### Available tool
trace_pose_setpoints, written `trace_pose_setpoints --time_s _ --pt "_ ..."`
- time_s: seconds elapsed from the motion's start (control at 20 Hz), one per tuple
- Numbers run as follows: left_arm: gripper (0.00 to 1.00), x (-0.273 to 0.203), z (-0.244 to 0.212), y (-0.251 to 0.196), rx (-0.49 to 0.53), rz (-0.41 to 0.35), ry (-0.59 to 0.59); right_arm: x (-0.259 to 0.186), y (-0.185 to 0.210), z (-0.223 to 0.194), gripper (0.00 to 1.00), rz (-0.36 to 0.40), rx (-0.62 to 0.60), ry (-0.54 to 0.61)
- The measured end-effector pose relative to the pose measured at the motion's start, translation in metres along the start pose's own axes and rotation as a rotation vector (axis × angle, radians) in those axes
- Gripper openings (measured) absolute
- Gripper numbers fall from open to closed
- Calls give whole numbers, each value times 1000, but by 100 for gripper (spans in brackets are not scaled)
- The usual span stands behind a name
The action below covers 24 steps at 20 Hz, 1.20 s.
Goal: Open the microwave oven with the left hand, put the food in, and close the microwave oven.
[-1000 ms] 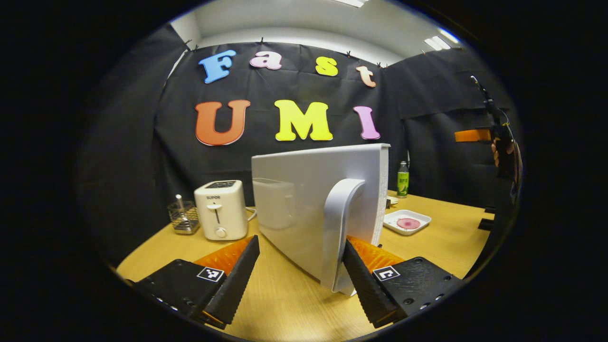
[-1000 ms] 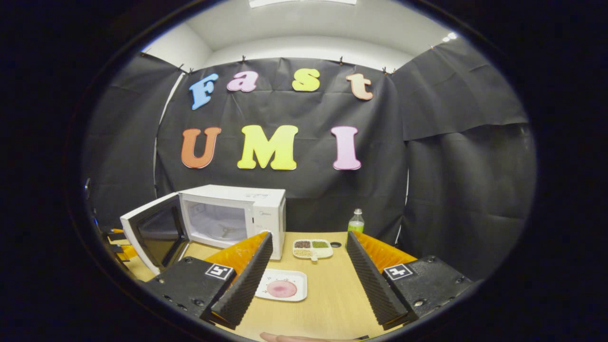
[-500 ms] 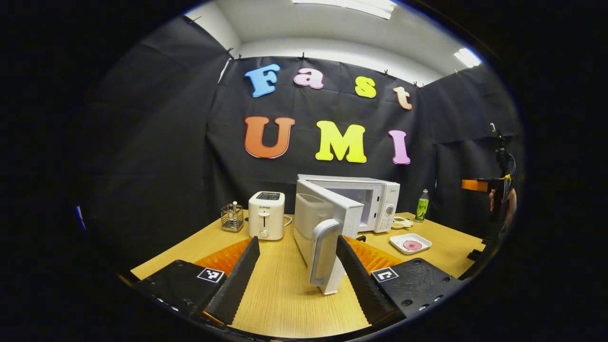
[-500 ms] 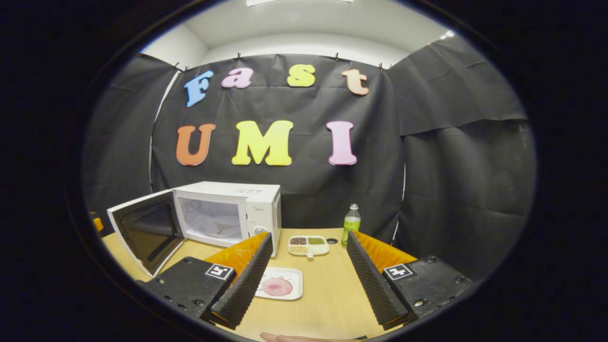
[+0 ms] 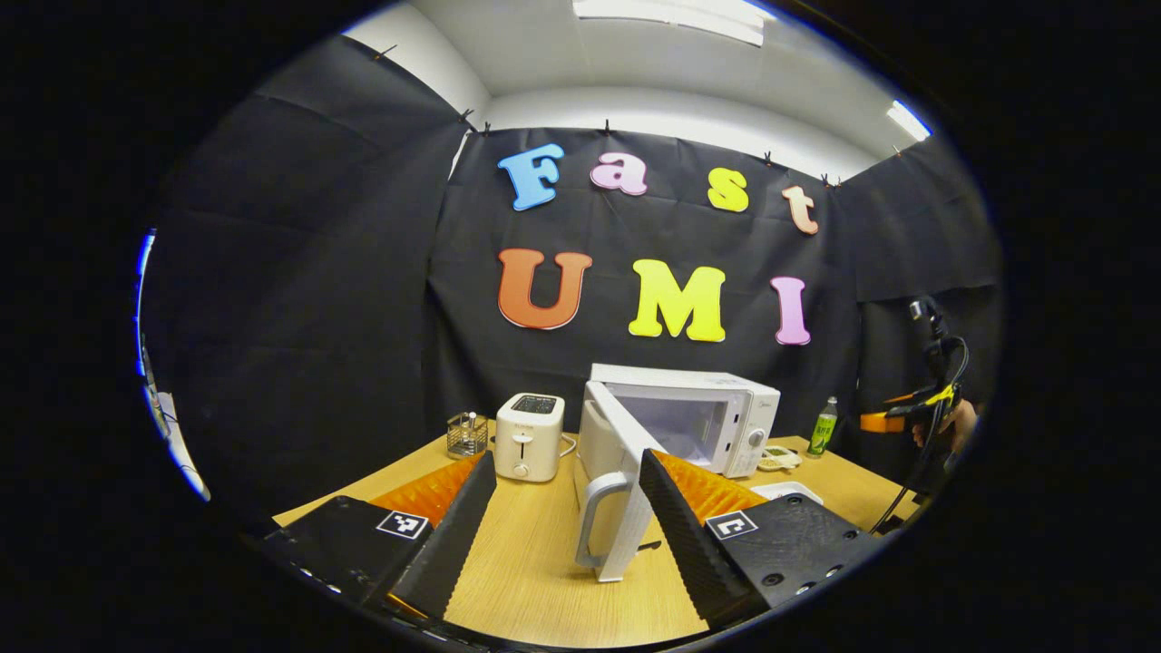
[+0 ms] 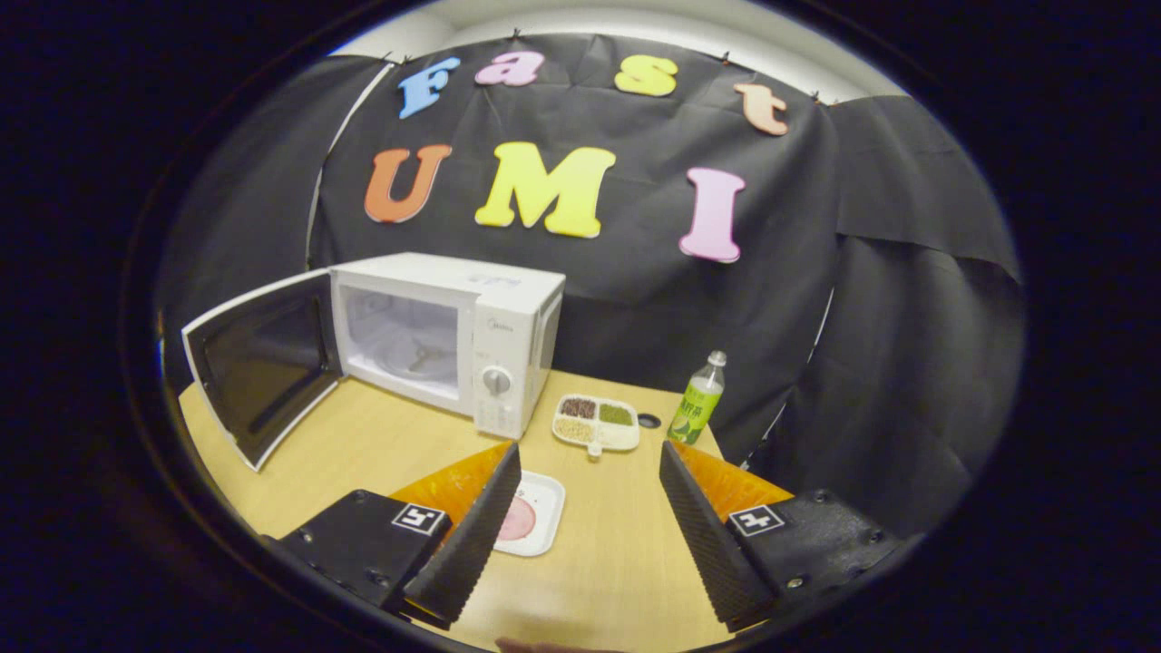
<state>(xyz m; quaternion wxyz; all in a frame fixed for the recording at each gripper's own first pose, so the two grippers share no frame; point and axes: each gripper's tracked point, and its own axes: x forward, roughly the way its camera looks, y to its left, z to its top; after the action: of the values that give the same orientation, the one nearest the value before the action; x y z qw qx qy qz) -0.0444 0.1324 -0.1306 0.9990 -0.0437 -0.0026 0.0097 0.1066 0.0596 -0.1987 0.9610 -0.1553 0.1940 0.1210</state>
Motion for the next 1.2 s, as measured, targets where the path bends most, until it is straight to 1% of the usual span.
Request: trace_pose_setpoints --time_s 0.05,0.1,0.2,0.25,0.3,0.35,0.45,0.5,0.55,0.6,0.65,0.7,0.75,0.8,0.85,0.9,1.0,1.05,1.1,1.15,1.2 --pt "95 3 5 -3 0 14 -4 11 -1 -10 97 19 -1 77" --pt "95 6 12 -7 3 28 -7 21 4 -20 95 54 10 148" --pt "95 13 19 -14 20 42 -9 41 15 -39 94 124 46 272" --pt "95 18 25 -17 26 48 -18 50 20 -52 94 148 70 337" --pt "95 21 31 -20 31 52 -34 62 21 -66 86 156 94 415" --pt "95 23 35 -23 36 55 -49 77 28 -80 90 190 114 498" --pt "95 31 39 -30 48 57 -64 94 39 -104 83 257 156 603" --pt "95 35 39 -34 53 59 -58 103 43 -114 79 272 179 652" --pt "95 38 37 -36 68 58 -51 109 47 -124 77 295 201 697" --pt "95 41 34 -35 90 76 -40 115 52 -132 58 330 214 743" --pt "95 44 32 -31 110 101 -33 121 57 -140 55 359 235 782" --pt "95 47 32 -32 122 110 -31 126 64 -149 52 396 266 831" --pt "95 47 32 -37 121 107 -28 123 72 -151 57 457 320 908" --pt "95 48 32 -40 111 100 -29 136 81 -156 22 490 365 917" --pt "95 47 36 -42 99 92 -38 135 82 -155 21 553 412 951" --pt "95 46 41 -43 89 90 -54 136 83 -155 10 573 456 982" --pt "95 44 50 -42 80 85 -83 135 74 -150 4 637 555 1020" --pt "95 43 51 -43 77 80 -88 134 72 -150 4 665 585 1013" --pt "95 44 50 -45 75 69 -83 132 69 -149 0 675 614 999" --pt "95 44 48 -48 76 60 -76 130 69 -149 4 672 629 989" --pt "95 44 47 -48 80 56 -72 127 66 -150 4 663 631 988"
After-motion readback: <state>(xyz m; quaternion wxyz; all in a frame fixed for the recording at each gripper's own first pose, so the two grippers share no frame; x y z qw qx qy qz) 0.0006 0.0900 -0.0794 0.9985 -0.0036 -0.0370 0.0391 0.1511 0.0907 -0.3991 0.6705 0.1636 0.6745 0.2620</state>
